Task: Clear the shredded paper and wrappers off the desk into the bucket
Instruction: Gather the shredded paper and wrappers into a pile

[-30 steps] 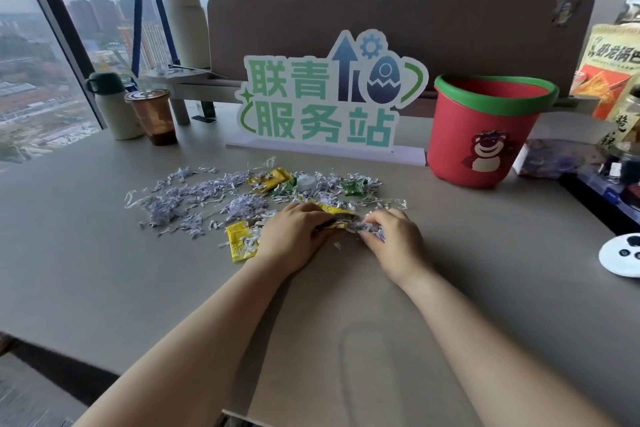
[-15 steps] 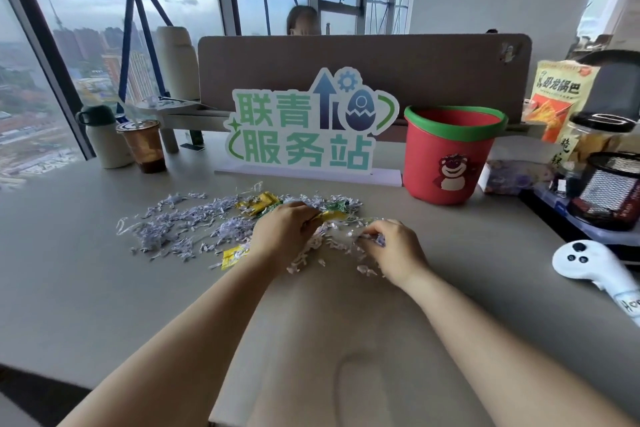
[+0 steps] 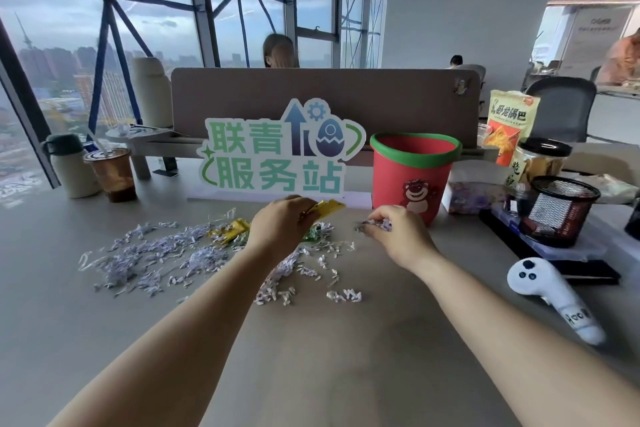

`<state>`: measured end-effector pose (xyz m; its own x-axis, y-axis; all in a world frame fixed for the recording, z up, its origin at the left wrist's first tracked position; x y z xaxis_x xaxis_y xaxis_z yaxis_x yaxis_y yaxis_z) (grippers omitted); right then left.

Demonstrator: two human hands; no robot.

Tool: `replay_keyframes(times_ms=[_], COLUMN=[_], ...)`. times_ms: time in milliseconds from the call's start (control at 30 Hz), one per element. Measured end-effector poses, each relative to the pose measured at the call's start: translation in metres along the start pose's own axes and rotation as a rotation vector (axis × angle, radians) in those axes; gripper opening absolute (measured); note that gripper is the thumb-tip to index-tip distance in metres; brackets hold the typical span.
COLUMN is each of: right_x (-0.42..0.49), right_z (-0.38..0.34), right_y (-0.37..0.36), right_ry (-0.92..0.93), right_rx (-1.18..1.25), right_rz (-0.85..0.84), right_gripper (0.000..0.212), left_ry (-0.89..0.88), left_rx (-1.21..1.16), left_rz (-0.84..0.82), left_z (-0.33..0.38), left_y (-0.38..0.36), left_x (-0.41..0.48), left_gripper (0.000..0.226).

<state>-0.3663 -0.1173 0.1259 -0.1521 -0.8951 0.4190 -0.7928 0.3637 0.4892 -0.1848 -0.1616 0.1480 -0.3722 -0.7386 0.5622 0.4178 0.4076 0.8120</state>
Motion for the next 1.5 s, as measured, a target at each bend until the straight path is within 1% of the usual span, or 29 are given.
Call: replay_keyframes(times_ms=[200,300,533,633,800,1033,1167,1233,1333,1400,1500], right_x=[0.023,0.033,0.058,0.075,0.111,0.169,0.186,0.192,0.197,0.197,0.198], right_z=[-0.005,-0.011,-0.024,-0.028,-0.019,0.03,0.049,0.059,0.07,0.072,0.071], right_y=[0.035,0.05,0.081,0.098,0.129,0.149,0.14,0.133,0.123,0.119,0.118], right_ry=[0.027,0.043,0.065,0.09,0.056,-0.062,-0.095,-0.114,-0.153,-0.172,-0.17], right_rx=[-0.043,-0.052,-0.031,-0.062,-0.129,-0.217,-0.268,-0.324,-0.42,-0.437,-0.443], right_rz=[0.072,0.075,0.11,0.128,0.164,0.153,0.092,0.056,-0.02,-0.059,-0.069], right_gripper=[0.018,0.021,0.016,0.021,0.025,0.024,0.034,0.034,0.034,0.032,0.023], left_ry=[-0.024,-0.035,-0.072,-0.103,-0.14,-0.111,-0.107,-0.104,-0.116,-0.124,-0.122], left_rx=[-0.02,-0.029,-0.055,-0.044,-0.047,-0.056,-0.076,-0.097,-0.099,-0.102,-0.066], left_rz=[0.013,0.027,0.08,0.096,0.108,0.075,0.017,-0.007,-0.089,-0.145,-0.188], left_z=[0.017,0.025,0.046,0.062,0.095,0.129,0.136,0.137,0.138,0.137,0.132], left_y=[0.005,0.01,0.029,0.034,0.028,-0.009,-0.046,-0.061,-0.08,-0.087,-0.09], left_x=[0.031,0.044,0.076,0.097,0.145,0.211,0.228,0.232,0.238,0.238,0.236], left_gripper=[0.023,0.023,0.023,0.023,0.023,0.022,0.026,0.022,0.006,0.018,0.03])
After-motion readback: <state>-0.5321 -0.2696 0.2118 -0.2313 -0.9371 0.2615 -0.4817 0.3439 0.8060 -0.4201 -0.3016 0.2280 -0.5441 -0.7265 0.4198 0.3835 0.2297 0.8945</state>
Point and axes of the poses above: each hand's wrist, its own x-axis towards the middle knuckle, its own y-axis out of the back of the hand, z = x × y, the point moved 9 cm from there along x, towards the middle knuckle, and after that the axes turned 11 degrees about x, right-handed, at the moved point
